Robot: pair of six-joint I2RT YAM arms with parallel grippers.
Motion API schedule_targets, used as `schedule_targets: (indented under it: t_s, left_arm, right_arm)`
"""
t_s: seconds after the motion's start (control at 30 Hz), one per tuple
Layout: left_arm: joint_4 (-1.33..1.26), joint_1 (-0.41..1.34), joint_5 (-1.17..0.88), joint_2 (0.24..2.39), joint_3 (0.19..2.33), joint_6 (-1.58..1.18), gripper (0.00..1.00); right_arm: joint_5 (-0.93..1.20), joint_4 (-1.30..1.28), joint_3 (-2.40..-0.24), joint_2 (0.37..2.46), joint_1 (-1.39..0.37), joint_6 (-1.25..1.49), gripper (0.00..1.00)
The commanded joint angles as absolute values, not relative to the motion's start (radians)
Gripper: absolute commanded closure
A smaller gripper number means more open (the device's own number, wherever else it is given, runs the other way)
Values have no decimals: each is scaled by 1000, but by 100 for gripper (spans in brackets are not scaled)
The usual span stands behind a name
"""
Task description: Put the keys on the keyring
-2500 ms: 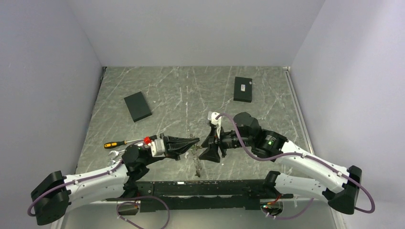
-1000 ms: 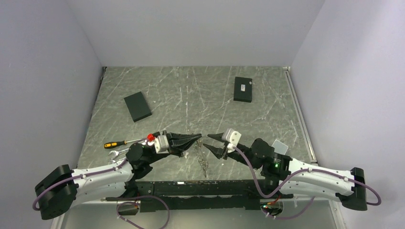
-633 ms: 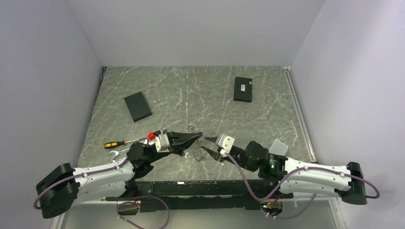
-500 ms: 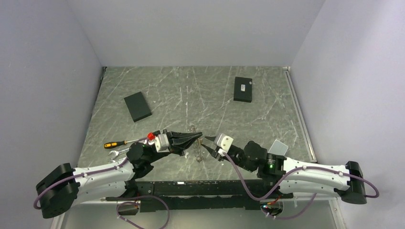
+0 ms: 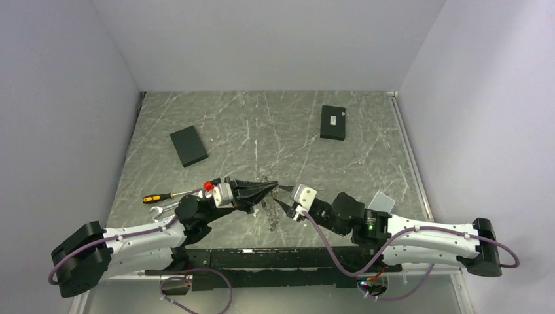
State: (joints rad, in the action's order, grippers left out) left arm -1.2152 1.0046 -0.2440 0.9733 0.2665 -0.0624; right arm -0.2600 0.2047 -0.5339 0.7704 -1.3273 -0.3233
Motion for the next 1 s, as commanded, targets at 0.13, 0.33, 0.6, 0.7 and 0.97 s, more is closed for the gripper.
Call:
schedule_targets:
  t_s: [0.13, 0.33, 0.6, 0.7, 0.97]
  left_arm:
    - [-1315, 1008, -218, 967, 302, -58, 100]
    - [-1336, 1009, -226, 983, 306, -69, 100]
    - [-1325, 1008, -226, 974, 303, -72, 100]
    - [-1334, 1008, -224, 980, 301, -72, 100]
    - [-1340, 1008, -227, 993, 302, -72, 100]
  right_arm:
    - [-251, 172, -594, 738, -1342, -328, 58]
    - [-305, 213, -606, 803, -1345, -345, 65]
    - [-319, 225, -614, 786, -1349, -359, 69]
    - [-322, 211, -629, 790, -1355, -359, 68]
    - [-330, 216, -642, 818, -1369, -380, 72]
